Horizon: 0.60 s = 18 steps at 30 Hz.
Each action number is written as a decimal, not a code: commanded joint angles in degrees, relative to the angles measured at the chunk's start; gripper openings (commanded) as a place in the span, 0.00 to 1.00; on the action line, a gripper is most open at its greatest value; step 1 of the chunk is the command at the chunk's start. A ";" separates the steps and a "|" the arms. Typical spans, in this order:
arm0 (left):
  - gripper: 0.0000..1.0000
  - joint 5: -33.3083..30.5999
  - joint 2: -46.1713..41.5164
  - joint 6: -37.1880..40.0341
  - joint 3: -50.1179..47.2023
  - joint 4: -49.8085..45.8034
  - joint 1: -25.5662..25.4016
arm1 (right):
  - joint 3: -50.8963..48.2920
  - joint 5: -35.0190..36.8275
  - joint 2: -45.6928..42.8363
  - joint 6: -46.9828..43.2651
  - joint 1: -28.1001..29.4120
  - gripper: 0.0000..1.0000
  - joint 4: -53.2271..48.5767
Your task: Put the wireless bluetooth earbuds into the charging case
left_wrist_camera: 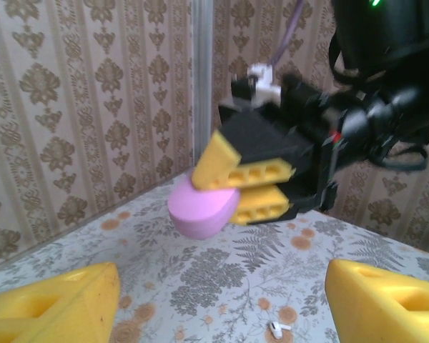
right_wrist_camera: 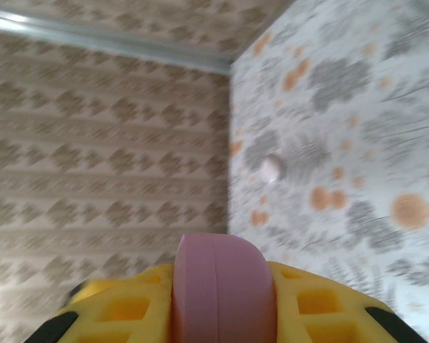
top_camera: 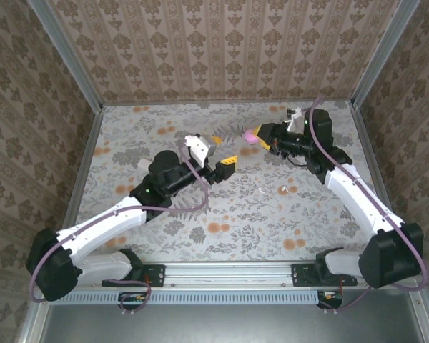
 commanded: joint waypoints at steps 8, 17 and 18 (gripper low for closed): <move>0.77 -5.74 -4.67 1.38 -1.62 -1.96 -0.37 | 0.77 8.81 19.86 -11.31 -3.45 0.25 -3.73; 0.77 -7.95 -8.18 2.05 -3.24 -3.97 -0.29 | 7.12 9.76 32.99 -12.49 -3.60 0.24 -3.65; 0.77 -8.18 -8.50 2.08 -3.38 -4.09 -0.18 | 7.10 10.03 33.71 -12.22 -3.61 0.24 -2.94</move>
